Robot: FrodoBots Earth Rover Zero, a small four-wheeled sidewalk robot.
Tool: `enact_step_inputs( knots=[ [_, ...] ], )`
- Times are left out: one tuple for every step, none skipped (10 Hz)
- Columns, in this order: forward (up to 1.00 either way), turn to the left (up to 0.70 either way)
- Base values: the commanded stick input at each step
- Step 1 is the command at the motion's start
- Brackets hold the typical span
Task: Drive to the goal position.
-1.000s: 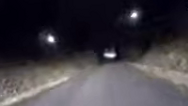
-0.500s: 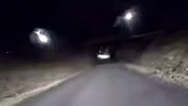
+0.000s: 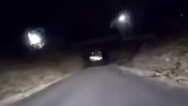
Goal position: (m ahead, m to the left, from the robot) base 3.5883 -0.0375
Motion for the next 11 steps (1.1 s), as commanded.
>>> enact_step_inputs(
  knots=[
    [1.0,0.0],
    [1.0,0.0],
    [1.0,0.0],
    [1.0,0.0],
    [1.0,0.0],
    [1.0,0.0],
    [1.0,0.0],
    [1.0,0.0],
    [1.0,0.0],
    [1.0,0.0],
    [1.0,0.0]
  ],
)
